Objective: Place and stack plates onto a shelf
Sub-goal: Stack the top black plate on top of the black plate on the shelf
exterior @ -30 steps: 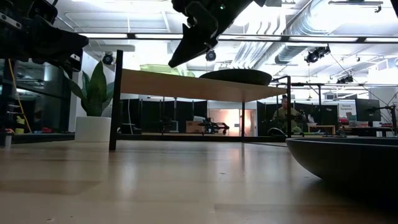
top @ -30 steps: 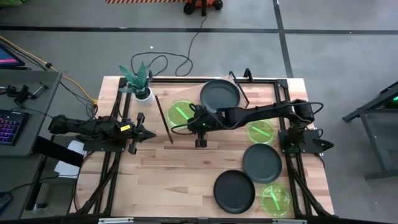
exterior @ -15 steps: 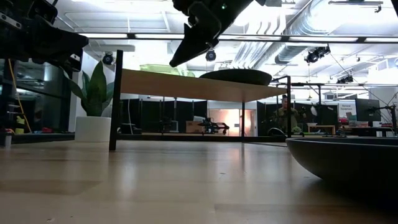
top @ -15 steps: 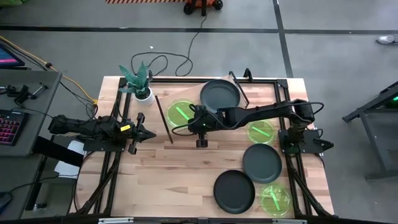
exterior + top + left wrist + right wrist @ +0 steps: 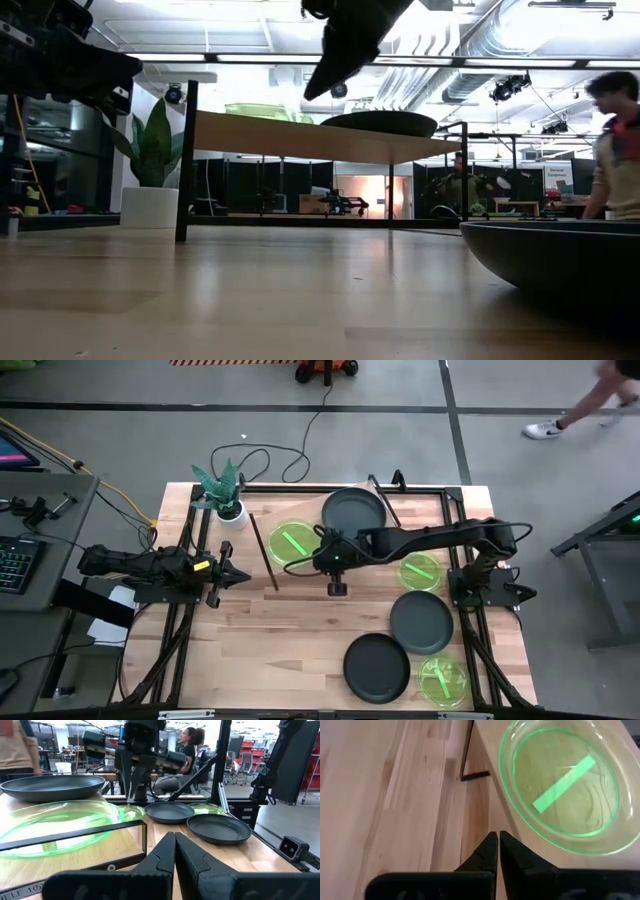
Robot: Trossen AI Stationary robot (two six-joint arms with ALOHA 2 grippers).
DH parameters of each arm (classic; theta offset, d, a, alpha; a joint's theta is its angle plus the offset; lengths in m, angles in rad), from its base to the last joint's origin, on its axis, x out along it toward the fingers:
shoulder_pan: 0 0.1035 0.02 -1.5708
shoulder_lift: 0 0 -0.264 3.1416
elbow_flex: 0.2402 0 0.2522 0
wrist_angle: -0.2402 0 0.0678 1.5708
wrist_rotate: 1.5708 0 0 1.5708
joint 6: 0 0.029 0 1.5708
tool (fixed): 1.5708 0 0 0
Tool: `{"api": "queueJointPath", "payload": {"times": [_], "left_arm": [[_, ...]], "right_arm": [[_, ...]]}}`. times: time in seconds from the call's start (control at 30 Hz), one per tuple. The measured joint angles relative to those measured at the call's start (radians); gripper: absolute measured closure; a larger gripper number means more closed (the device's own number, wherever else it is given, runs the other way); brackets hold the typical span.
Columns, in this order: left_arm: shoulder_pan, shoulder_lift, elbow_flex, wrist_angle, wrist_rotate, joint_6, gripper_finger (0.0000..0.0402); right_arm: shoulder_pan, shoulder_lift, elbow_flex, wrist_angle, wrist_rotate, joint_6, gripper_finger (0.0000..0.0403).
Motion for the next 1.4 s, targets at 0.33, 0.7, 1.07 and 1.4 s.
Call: {"api": "queueJointPath", "payload": {"times": [0.33,0.7,1.07,1.4], "left_arm": [[0.000,0.001,0.000,0.000,0.000,0.000,0.0402],[0.000,0.001,0.000,0.000,0.000,0.000,0.0402],[0.000,0.001,0.000,0.000,0.000,0.000,0.0401],[0.000,0.001,0.000,0.000,0.000,0.000,0.0402]], "right_arm": [[-0.035,-0.191,-0.201,0.001,0.012,0.107,0.0403],[-0.047,-0.676,-0.654,0.375,0.093,0.254,0.0403],[-0.046,-0.805,-0.826,0.545,0.074,0.401,0.0403],[0.100,-0.718,-0.824,0.554,-0.069,0.682,0.0403]]}}
